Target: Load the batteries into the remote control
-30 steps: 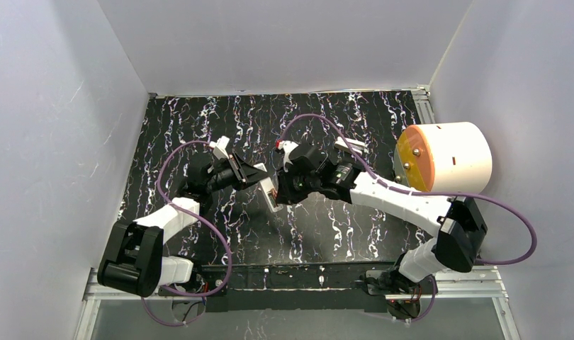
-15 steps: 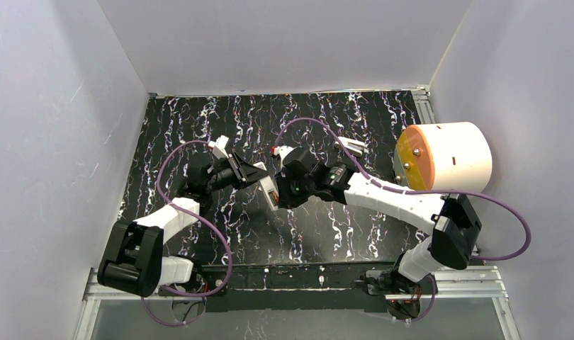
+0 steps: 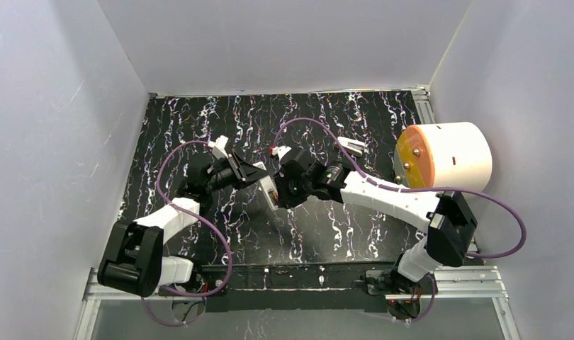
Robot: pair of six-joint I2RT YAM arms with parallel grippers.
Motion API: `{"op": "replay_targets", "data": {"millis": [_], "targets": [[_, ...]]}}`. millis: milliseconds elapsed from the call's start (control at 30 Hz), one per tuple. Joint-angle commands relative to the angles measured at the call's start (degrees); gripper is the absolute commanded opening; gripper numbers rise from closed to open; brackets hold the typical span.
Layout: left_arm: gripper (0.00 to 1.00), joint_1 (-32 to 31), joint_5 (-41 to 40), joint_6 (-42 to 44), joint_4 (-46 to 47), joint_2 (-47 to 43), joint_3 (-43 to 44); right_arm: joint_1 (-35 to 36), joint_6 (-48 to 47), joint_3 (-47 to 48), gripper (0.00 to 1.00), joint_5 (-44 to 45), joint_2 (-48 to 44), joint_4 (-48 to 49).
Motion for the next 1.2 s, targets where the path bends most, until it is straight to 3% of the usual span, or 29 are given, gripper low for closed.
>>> {"op": "replay_targets", "data": {"millis": [0,467,833,1033,1167], "targets": [[0.00,-0.1,0.5,-0.4,2.1,-2.0,-0.1,0.3,0.2,2.3,0.24,1.9,-0.2,0.0],[0.00,-0.1,0.4,-0.5,2.3,-2.1,-0.4,0.3,1.2,1.9,0.30,-0.6,-1.6,2.5],[0.00,-0.1,0.3,-1.5,2.4,-2.1,0.2,0.1,4.2,0.2,0.49,2.9,-6.3,5.0],[0.00,-0.1,0.6,-4.3,2.3,-2.7,1.4,-2.7,10.7,-4.2,0.58,6.5,-10.2,9.8],[0.00,0.0,1.7,-7.6,2.3,-3.1,2.6,-5.2,15.4,-9.3,0.57,4.1,-12.2,16.2]]}}
